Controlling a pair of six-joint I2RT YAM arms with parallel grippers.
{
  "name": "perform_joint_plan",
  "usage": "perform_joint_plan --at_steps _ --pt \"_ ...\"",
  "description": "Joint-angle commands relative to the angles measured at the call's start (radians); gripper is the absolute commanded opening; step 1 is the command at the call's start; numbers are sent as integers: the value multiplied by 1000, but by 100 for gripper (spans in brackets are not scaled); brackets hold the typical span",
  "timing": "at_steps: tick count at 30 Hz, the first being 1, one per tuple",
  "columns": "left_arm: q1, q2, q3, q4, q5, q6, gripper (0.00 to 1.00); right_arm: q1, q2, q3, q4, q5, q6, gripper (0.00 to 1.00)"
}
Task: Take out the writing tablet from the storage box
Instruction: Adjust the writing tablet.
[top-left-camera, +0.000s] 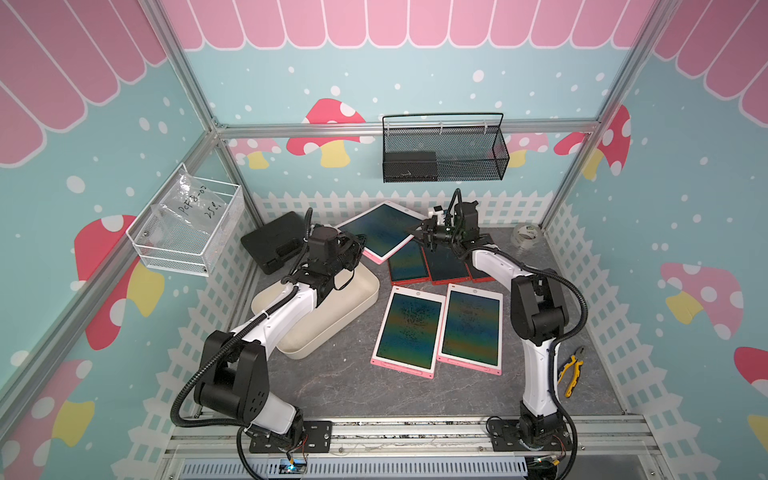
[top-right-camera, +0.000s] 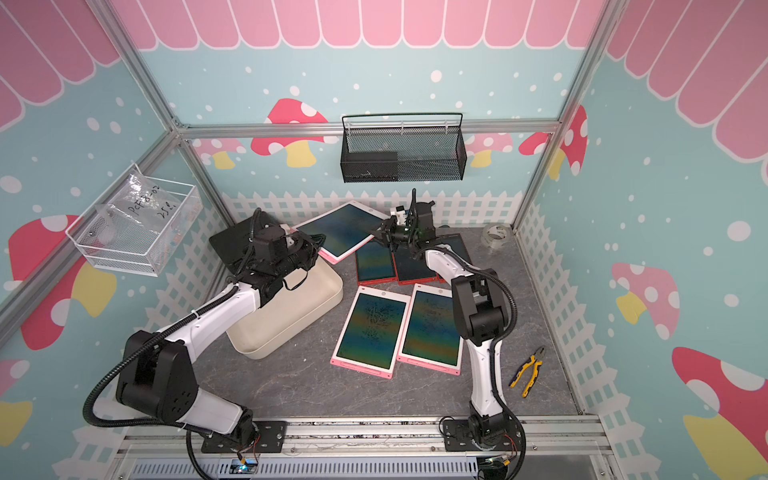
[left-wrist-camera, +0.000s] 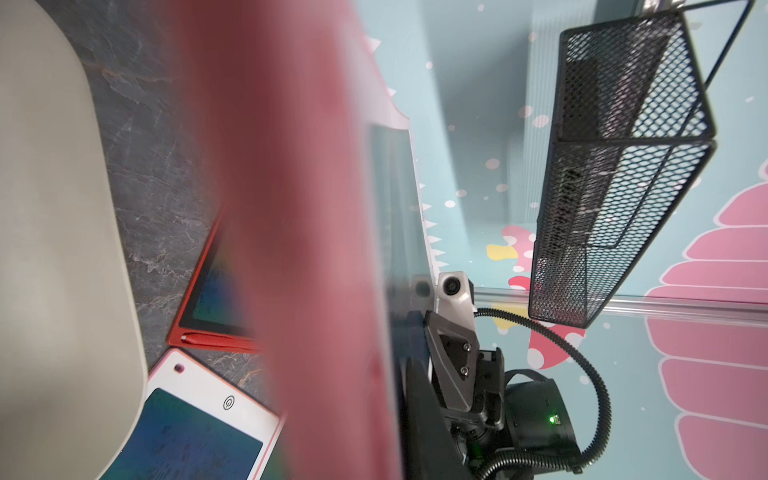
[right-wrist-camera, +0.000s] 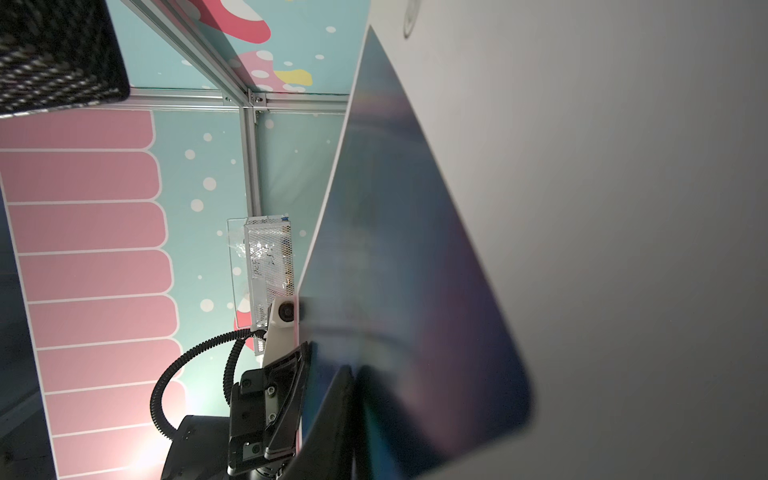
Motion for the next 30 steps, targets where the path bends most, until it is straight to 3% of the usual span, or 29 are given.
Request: perform_joint_plan --at_steps 1,4,8,15,19,30 --pt "-39 30 -37 6 160 20 22 11 19 38 86 11 3 16" --pt "-38 31 -70 85 170 -3 31 8 19 5 189 3 61 13" --pt "-37 36 -67 132 185 1 37 1 6 -13 177 -1 44 10" --pt "-25 27 -78 132 199 17 38 -22 -28 -43 72 -12 -56 5" --pt "-10 -5 -79 65 199 66 40 -40 -52 -60 -9 -14 -126 1" --pt "2 -55 -73 -94 209 191 43 -68 -87 -83 -17 -12 -170 0"
